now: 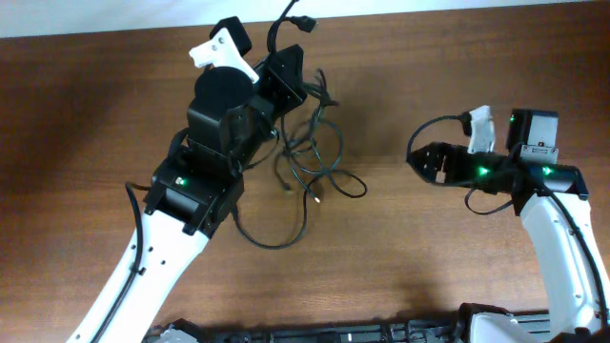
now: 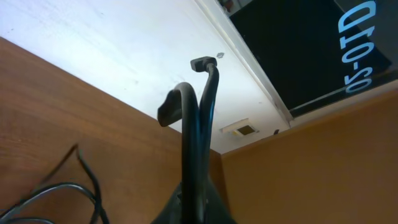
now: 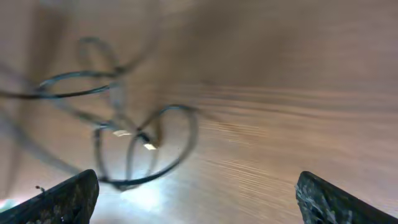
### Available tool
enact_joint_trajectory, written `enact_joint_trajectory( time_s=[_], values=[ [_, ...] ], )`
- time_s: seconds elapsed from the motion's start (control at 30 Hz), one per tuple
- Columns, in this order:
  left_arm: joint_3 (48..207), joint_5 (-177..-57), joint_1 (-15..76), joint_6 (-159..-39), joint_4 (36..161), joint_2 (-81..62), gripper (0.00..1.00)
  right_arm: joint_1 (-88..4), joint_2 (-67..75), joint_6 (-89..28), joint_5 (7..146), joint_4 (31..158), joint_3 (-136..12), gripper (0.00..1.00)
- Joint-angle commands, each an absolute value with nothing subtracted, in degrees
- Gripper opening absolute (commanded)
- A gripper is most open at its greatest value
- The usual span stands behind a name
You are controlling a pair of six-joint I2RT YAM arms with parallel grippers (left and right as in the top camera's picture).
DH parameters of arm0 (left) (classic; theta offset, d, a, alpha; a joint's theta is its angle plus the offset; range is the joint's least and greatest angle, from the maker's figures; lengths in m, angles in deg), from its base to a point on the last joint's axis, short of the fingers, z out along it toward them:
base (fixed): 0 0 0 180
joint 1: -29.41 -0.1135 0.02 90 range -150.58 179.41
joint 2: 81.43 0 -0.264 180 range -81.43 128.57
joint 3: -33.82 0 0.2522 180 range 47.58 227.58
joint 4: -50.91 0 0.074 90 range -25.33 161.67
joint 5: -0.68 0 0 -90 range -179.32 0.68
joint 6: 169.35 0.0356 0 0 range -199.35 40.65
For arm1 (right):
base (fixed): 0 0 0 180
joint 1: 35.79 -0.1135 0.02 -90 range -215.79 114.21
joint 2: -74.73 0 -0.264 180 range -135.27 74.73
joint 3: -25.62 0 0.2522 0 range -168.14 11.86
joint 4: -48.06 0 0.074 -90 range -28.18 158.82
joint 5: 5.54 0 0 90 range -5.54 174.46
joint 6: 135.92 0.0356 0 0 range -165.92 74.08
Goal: Untangle cables
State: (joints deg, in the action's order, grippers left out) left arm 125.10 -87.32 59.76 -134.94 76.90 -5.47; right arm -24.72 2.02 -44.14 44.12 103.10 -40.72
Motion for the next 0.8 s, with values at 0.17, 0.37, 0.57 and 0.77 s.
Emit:
enact_joint_trajectory(
  time_s=[0.17, 0.37, 0.57, 0.77],
  values=[
    [126.4, -86.9, 67.6, -136.6, 72.6, -6.8, 0.00, -29.8, 2.0, -55.1, 20.1, 96.7, -41.2, 0.99],
    [126.4, -86.5, 72.0, -136.6, 67.6, -6.8, 0.00, -37.6, 2.0, -52.4, 21.0, 85.0, -41.2, 0.98],
    [126.4, -86.5, 75.7, -136.6, 66.6, -6.8, 0.00, -41.8, 2.0, -47.3, 28.6, 72.5, -41.2, 0.97],
    [126.4, -78.4, 76.2, -136.5, 67.0, -6.8, 0.00, -44.4, 2.0, -47.3, 28.6, 77.2, -41.2, 0.04]
  ],
)
